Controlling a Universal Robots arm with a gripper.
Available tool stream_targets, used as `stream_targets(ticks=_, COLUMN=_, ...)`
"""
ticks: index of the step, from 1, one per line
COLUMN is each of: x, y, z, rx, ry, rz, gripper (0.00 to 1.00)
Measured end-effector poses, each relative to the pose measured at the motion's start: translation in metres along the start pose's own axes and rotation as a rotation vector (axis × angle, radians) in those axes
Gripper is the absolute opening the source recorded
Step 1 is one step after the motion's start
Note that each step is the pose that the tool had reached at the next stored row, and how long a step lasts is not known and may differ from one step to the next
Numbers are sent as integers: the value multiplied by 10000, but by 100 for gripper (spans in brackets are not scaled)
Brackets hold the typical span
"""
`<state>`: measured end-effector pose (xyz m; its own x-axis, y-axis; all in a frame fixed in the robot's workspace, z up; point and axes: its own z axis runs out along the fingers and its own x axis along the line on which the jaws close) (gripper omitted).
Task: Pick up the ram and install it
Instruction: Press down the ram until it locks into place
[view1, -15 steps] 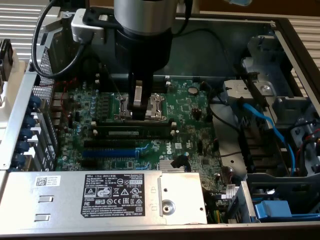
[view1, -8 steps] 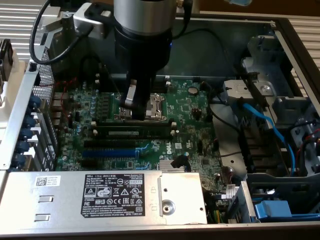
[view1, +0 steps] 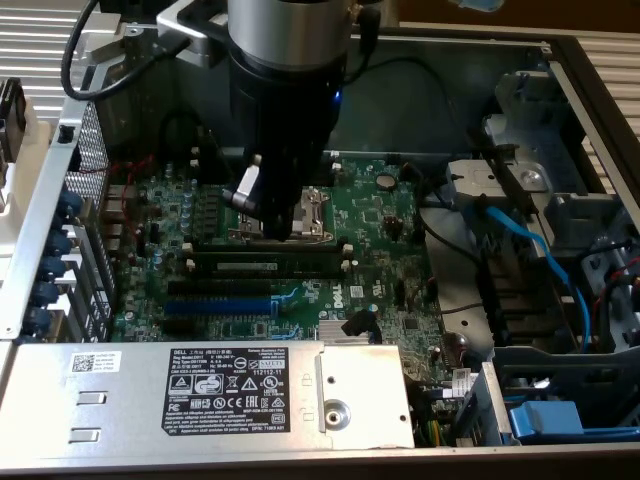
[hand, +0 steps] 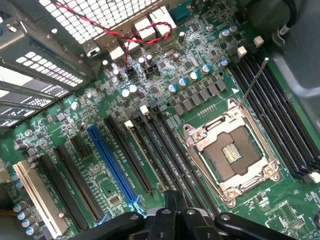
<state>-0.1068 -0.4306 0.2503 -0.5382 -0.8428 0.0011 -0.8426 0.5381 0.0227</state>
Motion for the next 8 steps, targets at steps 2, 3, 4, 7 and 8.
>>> stream_targets(ticks=2, x=1, y=0, z=0, rx=-14, ry=7, rz=452, gripper=10)
stream_targets(ticks=3, x=1, y=0, z=0, rx=-10, ry=18, rz=660, gripper=10)
stream_targets(ticks=4, x=0, y=-1, z=1, rx=7, ry=39, rz=864, gripper=10)
stream_targets(ticks=7, x=0, y=0, z=0, rx=53, ry=103, rz=1106, gripper=10)
stream_targets(ticks=8, x=0, y=-1, z=0, rx=69, ry=125, rz=1170, gripper=10)
